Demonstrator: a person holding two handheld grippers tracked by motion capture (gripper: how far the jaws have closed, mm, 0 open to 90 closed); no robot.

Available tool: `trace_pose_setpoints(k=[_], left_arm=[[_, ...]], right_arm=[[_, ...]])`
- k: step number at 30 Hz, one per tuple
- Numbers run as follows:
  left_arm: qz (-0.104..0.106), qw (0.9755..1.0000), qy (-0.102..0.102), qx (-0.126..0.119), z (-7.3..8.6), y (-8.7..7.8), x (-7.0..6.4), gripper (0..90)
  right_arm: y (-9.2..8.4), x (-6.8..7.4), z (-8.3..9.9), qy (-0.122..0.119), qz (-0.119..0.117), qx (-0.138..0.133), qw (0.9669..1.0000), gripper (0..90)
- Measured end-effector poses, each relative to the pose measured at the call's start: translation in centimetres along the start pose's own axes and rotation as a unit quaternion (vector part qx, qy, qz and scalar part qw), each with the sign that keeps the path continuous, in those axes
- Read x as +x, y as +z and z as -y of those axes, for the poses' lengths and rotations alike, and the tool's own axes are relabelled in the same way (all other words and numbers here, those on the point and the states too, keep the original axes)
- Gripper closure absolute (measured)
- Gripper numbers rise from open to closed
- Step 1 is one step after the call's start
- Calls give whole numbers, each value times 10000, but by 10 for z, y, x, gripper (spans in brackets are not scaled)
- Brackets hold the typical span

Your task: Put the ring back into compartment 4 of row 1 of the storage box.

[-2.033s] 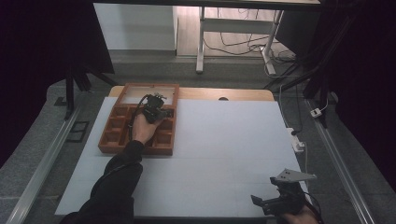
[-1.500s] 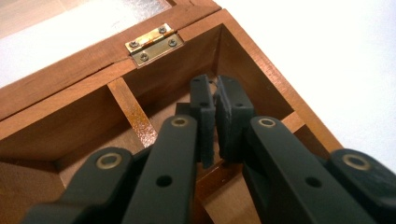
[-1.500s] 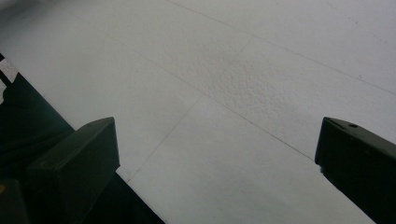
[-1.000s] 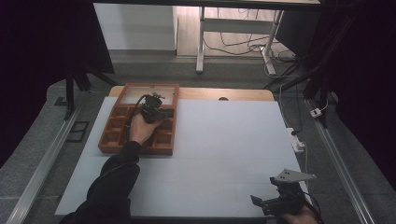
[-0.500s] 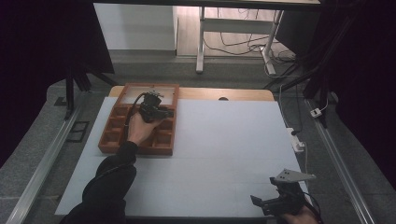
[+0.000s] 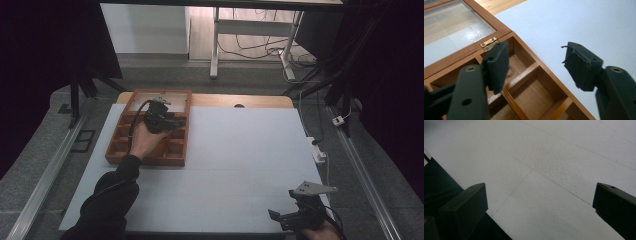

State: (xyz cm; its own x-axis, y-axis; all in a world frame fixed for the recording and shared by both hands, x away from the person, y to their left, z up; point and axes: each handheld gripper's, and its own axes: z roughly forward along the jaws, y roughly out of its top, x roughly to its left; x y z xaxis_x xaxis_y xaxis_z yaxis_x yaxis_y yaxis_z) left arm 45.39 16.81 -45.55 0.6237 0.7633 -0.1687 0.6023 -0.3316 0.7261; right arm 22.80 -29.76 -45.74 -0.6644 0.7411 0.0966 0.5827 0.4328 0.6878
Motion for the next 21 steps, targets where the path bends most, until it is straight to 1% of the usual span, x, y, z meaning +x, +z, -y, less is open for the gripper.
trace_pose_setpoints(k=[2, 5, 8, 16, 21], left_arm=[[69, 10000, 17, -6, 1, -3, -1, 322], [74, 9999, 68, 25, 4, -7, -3, 287], [58, 9999, 100, 80, 6, -11, -5, 225], [179, 9996, 140, 148, 13, -18, -13, 147], [200, 9994, 197, 194, 17, -22, -18, 97]], right_arm=[[0, 0, 0, -4, 5, 1, 10000, 0], [0, 0, 0, -2, 11, 4, 10000, 0], [0, 0, 0, -11, 15, 12, 10000, 0], [1, 0, 0, -11, 19, 5, 10000, 0], [1, 1, 0, -13, 21, 11, 10000, 0]])
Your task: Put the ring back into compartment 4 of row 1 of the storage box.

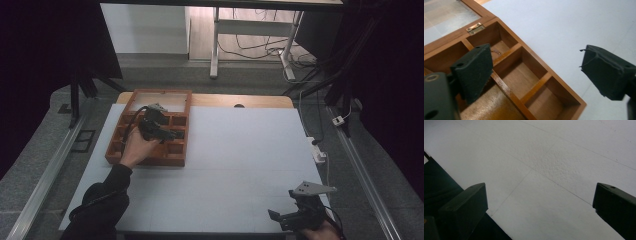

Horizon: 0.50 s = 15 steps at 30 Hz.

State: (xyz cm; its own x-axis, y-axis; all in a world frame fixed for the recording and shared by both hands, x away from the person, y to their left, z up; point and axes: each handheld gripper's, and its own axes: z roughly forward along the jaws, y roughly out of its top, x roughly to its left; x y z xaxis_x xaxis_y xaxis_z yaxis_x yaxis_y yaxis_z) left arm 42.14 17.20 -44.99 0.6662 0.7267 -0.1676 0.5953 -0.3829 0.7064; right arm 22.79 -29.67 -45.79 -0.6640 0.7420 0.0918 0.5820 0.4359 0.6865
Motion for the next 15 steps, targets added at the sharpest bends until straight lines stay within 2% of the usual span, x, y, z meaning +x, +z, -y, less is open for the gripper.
trace_pose_setpoints(k=[8, 15], left_arm=[[189, 9997, -20, -120, 7, -12, -6, 34], [189, 9995, 35, -243, 17, -24, -10, 5]], right_arm=[[0, 0, 0, -10, 9, 10, 10000, 0], [0, 0, 0, -19, 20, 14, 10000, 0]])
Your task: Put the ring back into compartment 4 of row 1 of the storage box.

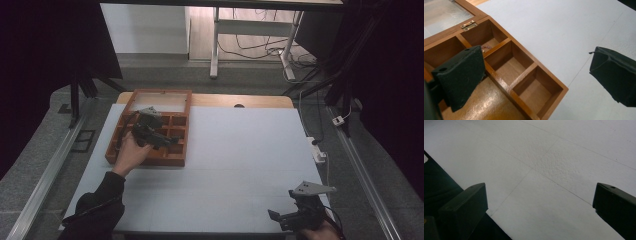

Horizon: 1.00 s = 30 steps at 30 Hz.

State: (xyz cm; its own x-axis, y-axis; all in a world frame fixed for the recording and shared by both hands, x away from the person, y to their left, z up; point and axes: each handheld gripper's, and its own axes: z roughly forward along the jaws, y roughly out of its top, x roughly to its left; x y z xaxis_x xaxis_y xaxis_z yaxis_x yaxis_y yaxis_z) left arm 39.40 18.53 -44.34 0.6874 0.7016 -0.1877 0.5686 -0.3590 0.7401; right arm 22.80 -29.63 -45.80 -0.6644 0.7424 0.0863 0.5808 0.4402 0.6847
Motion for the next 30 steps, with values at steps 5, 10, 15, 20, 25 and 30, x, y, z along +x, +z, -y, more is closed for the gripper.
trace_pose_setpoints(k=[5, 10, 15, 20, 25, 30], left_arm=[[18, 10000, -44, -68, 11, -7, 0, 3], [17, 9999, -86, -135, 20, -15, -1, 2], [58, 9997, -91, -207, 27, -22, -6, 2], [107, 9995, -67, -274, 32, -29, -14, 2], [129, 9994, -74, -306, 40, -38, -19, 1], [131, 9992, -120, -355, 47, -46, -23, 1]], right_arm=[[0, 0, 0, -7, 13, 15, 10000, 0], [0, 0, 0, -16, 20, 16, 10000, 0], [0, 1, 0, -23, 23, 7, 10000, 0], [0, 1, 0, -23, 22, 6, 10000, 0], [0, 1, 0, -25, 18, -2, 10000, 0], [0, 2, 0, -30, 25, -1, 10000, 0]])
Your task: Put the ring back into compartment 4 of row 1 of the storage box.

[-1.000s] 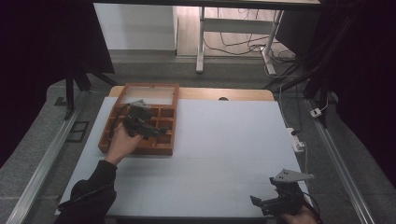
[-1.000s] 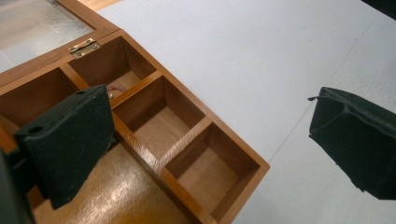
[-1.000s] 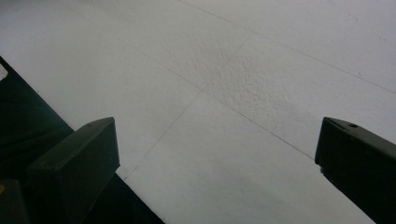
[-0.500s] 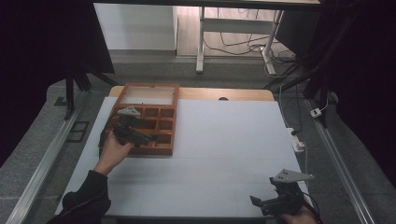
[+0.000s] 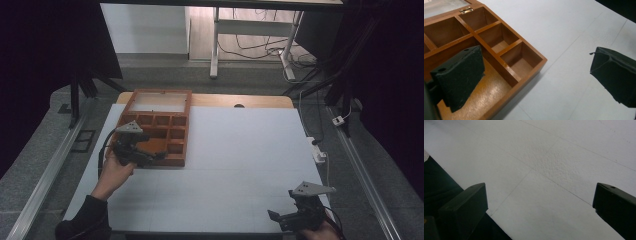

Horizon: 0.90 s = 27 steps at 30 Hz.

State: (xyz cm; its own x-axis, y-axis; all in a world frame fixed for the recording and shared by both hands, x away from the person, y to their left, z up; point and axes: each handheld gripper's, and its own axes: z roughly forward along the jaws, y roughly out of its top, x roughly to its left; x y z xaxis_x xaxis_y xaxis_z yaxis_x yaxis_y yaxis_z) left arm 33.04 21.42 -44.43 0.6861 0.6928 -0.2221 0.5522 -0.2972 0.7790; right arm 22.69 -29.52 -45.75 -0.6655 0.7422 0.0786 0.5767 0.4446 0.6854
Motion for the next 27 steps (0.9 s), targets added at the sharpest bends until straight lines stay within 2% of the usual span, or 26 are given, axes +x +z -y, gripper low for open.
trace_pose_setpoints(k=[16, 27], left_arm=[[-56, 9998, -129, -116, 25, -27, -12, 1], [-141, 9992, -304, -194, 47, -48, -21, 2]], right_arm=[[0, 0, 0, -35, 7, 21, 10000, 0], [0, 0, 0, -42, 12, 22, 10000, 0]])
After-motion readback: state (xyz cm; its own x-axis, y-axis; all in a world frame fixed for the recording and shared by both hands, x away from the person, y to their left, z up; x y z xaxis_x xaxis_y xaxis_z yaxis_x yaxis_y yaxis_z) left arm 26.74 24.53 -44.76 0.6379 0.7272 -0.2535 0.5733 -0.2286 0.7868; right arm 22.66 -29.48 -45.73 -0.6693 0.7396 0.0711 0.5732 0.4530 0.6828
